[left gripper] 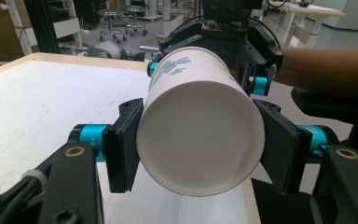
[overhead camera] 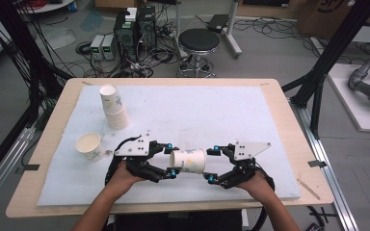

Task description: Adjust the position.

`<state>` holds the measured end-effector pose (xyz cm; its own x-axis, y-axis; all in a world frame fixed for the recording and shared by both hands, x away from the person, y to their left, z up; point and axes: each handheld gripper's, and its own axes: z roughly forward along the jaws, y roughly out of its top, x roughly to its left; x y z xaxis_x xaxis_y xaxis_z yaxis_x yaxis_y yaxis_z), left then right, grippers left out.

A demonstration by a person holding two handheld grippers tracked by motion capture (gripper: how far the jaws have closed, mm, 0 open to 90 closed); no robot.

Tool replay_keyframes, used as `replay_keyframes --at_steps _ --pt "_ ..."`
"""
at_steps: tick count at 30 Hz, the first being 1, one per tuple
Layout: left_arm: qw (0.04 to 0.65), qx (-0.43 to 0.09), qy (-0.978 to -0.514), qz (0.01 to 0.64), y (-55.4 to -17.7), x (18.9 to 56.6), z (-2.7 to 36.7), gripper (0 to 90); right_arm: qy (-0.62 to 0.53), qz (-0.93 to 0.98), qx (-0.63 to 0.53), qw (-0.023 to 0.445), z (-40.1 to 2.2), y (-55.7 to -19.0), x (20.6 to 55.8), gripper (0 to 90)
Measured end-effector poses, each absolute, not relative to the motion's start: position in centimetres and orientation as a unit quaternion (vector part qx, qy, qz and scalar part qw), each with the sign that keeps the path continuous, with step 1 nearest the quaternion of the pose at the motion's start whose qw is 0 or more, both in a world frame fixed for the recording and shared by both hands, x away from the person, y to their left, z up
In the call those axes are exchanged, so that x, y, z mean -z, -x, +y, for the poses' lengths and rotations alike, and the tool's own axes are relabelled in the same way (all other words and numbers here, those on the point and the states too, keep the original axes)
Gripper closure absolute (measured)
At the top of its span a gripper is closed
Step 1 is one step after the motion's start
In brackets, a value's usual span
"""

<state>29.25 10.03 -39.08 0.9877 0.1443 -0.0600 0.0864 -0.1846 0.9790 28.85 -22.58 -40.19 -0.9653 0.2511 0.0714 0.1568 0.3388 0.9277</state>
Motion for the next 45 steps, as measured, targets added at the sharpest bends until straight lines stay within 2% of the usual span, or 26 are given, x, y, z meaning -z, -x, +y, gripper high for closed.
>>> replay_keyframes --at_steps 18,22,33,35,38,45 --pt "0.653 0.014 -0.755 0.053 -29.1 39.1 9.5 37.2 -0.088 0.804 -0.588 0.015 -22.1 -28.8 39.8 20.9" --pt "0.662 0.018 -0.747 0.055 -29.2 39.2 9.5 37.2 -0.078 0.798 -0.597 0.012 -22.3 -28.8 39.8 26.3" --pt "0.655 0.027 -0.752 0.066 -29.2 39.7 9.5 36.4 -0.08 0.794 -0.602 -0.002 -22.5 -29.0 39.9 32.5" --pt "0.646 0.039 -0.758 0.08 -29.2 39.7 9.4 33.2 -0.089 0.794 -0.601 -0.013 -22.5 -29.1 39.9 32.5" --pt "0.614 0.037 -0.781 0.108 -29.3 39.3 9.2 15.4 -0.103 0.802 -0.589 -0.019 -22.5 -29.2 39.8 32.3" --pt "0.574 -0.001 -0.811 0.114 -29.2 38.5 9.2 15.2 -0.108 0.829 -0.549 -0.003 -22.7 -29.4 39.2 32.3"
